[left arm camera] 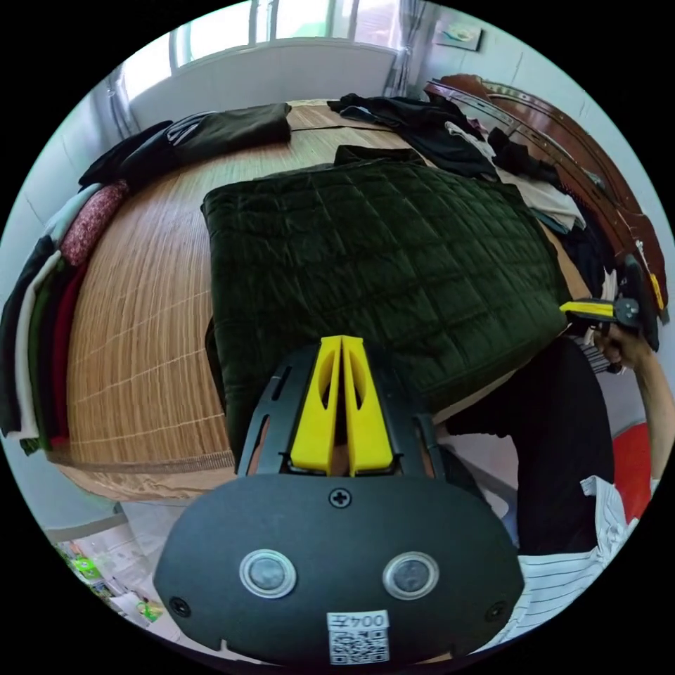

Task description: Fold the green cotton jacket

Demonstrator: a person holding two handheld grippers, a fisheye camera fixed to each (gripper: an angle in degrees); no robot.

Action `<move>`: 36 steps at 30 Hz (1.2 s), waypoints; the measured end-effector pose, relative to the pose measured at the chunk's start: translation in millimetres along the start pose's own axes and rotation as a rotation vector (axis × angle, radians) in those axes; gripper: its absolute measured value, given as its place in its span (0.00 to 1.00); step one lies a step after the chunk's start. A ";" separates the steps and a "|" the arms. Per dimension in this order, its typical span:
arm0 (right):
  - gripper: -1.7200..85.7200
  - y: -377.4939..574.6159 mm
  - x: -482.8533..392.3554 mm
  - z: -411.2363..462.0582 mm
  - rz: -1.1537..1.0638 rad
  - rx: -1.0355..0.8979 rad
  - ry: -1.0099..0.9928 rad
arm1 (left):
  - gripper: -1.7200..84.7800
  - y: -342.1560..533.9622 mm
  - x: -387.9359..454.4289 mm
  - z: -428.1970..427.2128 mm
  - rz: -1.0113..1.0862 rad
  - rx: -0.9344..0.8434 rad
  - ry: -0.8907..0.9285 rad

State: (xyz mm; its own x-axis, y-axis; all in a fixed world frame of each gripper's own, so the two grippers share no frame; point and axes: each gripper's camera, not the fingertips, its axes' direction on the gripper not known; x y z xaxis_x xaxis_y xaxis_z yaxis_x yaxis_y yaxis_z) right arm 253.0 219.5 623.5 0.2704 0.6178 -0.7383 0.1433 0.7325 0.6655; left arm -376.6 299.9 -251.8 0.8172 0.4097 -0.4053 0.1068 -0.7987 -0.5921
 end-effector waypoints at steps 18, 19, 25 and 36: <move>0.16 -126.8 53.1 -1.3 -0.303 0.342 -0.223 | 0.19 -109.0 -16.0 -71.2 0.358 0.190 0.088; 0.17 -154.2 56.9 4.3 -0.325 0.342 -0.236 | 0.20 -134.3 -15.9 -58.3 0.408 0.156 0.067; 0.19 -275.7 66.6 60.9 -0.411 0.253 -0.259 | 0.21 -226.7 -32.0 -0.1 0.535 0.111 0.032; 0.21 -366.2 79.1 148.1 -0.504 0.081 -0.361 | 0.21 -268.2 -58.4 83.5 0.649 -0.076 0.155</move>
State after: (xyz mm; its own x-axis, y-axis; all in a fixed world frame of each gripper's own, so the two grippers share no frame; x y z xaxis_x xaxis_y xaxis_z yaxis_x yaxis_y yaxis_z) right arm 362.9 -42.2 337.7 0.4536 0.0557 -0.8895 0.4048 0.8763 0.2613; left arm -500.2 527.1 -127.5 0.8003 -0.2276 -0.5546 -0.3986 -0.8931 -0.2087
